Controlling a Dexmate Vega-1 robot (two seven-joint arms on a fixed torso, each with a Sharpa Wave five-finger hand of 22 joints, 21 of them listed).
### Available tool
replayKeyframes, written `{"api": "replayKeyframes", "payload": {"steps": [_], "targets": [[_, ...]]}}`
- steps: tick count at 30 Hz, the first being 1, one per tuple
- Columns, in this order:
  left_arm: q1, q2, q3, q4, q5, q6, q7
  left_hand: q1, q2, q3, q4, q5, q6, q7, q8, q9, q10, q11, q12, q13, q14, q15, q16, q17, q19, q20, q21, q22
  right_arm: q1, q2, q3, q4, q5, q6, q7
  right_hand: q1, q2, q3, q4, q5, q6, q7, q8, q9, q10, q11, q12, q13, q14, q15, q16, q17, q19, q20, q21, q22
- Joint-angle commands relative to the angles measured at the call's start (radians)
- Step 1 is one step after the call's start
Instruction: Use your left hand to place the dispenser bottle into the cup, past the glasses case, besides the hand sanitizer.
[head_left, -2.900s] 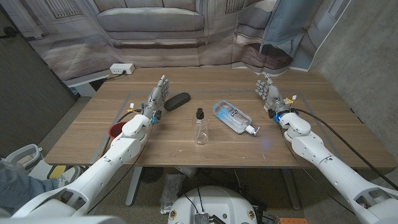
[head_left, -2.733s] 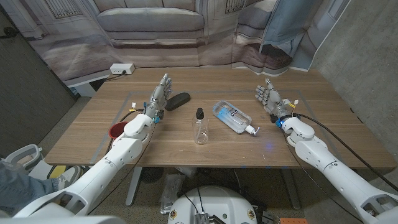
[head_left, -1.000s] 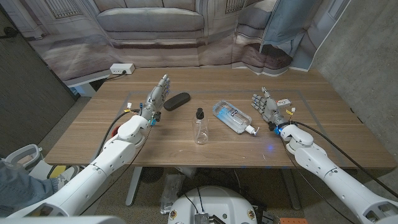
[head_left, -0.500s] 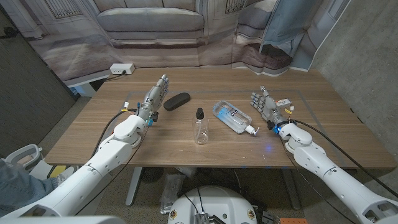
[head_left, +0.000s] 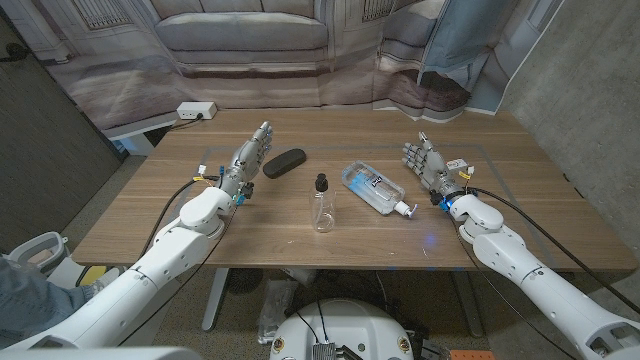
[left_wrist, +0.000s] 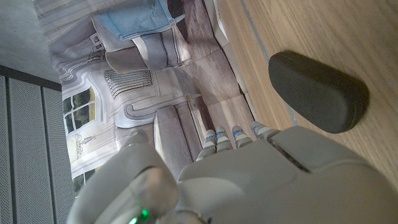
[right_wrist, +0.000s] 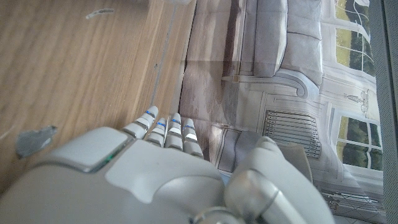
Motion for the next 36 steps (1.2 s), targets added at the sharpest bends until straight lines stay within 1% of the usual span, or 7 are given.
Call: {"api": "replayKeyframes", "payload": {"steps": [1, 4, 9, 19, 22, 26, 36], "targets": [[0.043, 0.030, -0.021, -0.057, 0.025, -0.021, 0.021, 0.010, 0.005, 0.000, -0.006, 0.002, 0.002, 0.007, 0.002, 0.006, 0.001, 0.004, -0.001, 0.002, 0.006, 0.000, 0.001, 0.006, -0.003, -0.034, 0.004, 0.004, -0.017, -0.008, 0.007, -0.018, -0.002, 0.011, -0.008, 0.009, 0.000, 0.001, -0.008, 0.003, 0.001, 0.000, 0.008, 0.005, 0.004, 0.001, 0.002, 0.004, 0.003, 0.007, 0.006, 0.004, 0.008, -0.008, -0.007, 0.005], [0.056, 0.036, -0.027, -0.073, 0.030, -0.026, 0.028, 0.011, 0.005, 0.000, -0.007, 0.001, 0.002, 0.007, 0.002, 0.006, 0.002, 0.004, -0.001, 0.002, 0.006, 0.000, 0.001, 0.006, -0.004, -0.033, 0.003, 0.004, -0.019, -0.008, 0.008, -0.020, 0.002, 0.007, -0.011, 0.009, 0.000, 0.001, -0.008, 0.003, 0.001, 0.000, 0.008, 0.005, 0.004, 0.000, 0.002, 0.004, 0.003, 0.007, 0.006, 0.004, 0.009, -0.007, -0.008, 0.005], [0.076, 0.046, -0.036, -0.099, 0.044, -0.029, 0.040, 0.015, 0.006, -0.001, -0.009, 0.001, 0.006, 0.014, 0.003, 0.006, 0.004, 0.013, -0.001, 0.002, 0.009, 0.006, 0.001, 0.006, -0.005, -0.032, 0.003, 0.004, -0.017, -0.006, 0.009, -0.016, 0.003, 0.011, -0.008, 0.009, 0.001, 0.000, -0.008, 0.002, 0.000, -0.001, 0.008, 0.005, 0.005, 0.001, 0.003, 0.004, 0.002, 0.008, 0.006, 0.004, 0.009, -0.007, -0.010, 0.005], [0.116, 0.054, -0.052, -0.125, 0.065, -0.069, 0.043, 0.022, 0.005, -0.002, -0.014, 0.000, 0.008, 0.016, 0.003, 0.006, 0.003, 0.011, -0.003, 0.002, 0.012, 0.010, 0.001, 0.006, -0.002, -0.030, 0.004, 0.003, -0.021, -0.005, 0.006, -0.018, 0.002, 0.011, -0.007, 0.009, 0.002, 0.000, -0.009, 0.002, 0.001, -0.001, 0.009, 0.005, 0.005, 0.002, 0.003, 0.004, 0.003, 0.008, 0.006, 0.004, 0.010, -0.007, -0.012, 0.005], [0.129, 0.058, -0.058, -0.134, 0.073, -0.079, 0.045, 0.023, 0.005, -0.002, -0.014, 0.000, 0.008, 0.016, 0.003, 0.006, 0.003, 0.011, -0.003, 0.002, 0.012, 0.010, 0.001, 0.006, -0.001, -0.030, 0.004, 0.003, -0.027, -0.006, 0.007, -0.024, 0.001, 0.016, -0.011, 0.010, 0.002, -0.001, -0.009, 0.002, 0.002, -0.002, 0.009, 0.005, 0.006, -0.004, 0.003, 0.004, 0.005, 0.008, 0.006, 0.004, 0.010, -0.006, -0.013, 0.006], [0.145, 0.065, -0.067, -0.148, 0.085, -0.082, 0.054, 0.026, 0.005, -0.002, -0.016, 0.000, 0.009, 0.016, 0.003, 0.006, 0.004, 0.011, -0.003, 0.002, 0.014, 0.011, 0.002, 0.006, 0.001, -0.028, 0.005, 0.003, -0.033, -0.007, 0.010, -0.033, 0.001, 0.019, -0.014, 0.010, 0.004, -0.001, -0.010, 0.002, 0.005, -0.004, 0.011, 0.005, 0.008, -0.014, 0.004, 0.004, 0.008, 0.003, 0.008, 0.003, 0.011, -0.010, -0.016, 0.006], [0.168, 0.075, -0.075, -0.181, 0.112, -0.070, 0.073, 0.032, 0.005, -0.003, -0.020, -0.001, 0.009, 0.017, 0.002, 0.006, 0.005, 0.012, -0.004, 0.002, 0.016, 0.011, 0.001, 0.006, 0.001, -0.026, 0.005, 0.003, -0.029, -0.020, 0.011, -0.045, -0.004, 0.024, -0.001, 0.011, 0.005, -0.002, -0.011, 0.002, 0.005, -0.006, 0.011, 0.005, 0.008, -0.014, 0.003, 0.004, 0.007, 0.002, 0.007, 0.003, 0.012, -0.012, -0.019, 0.006]]}}
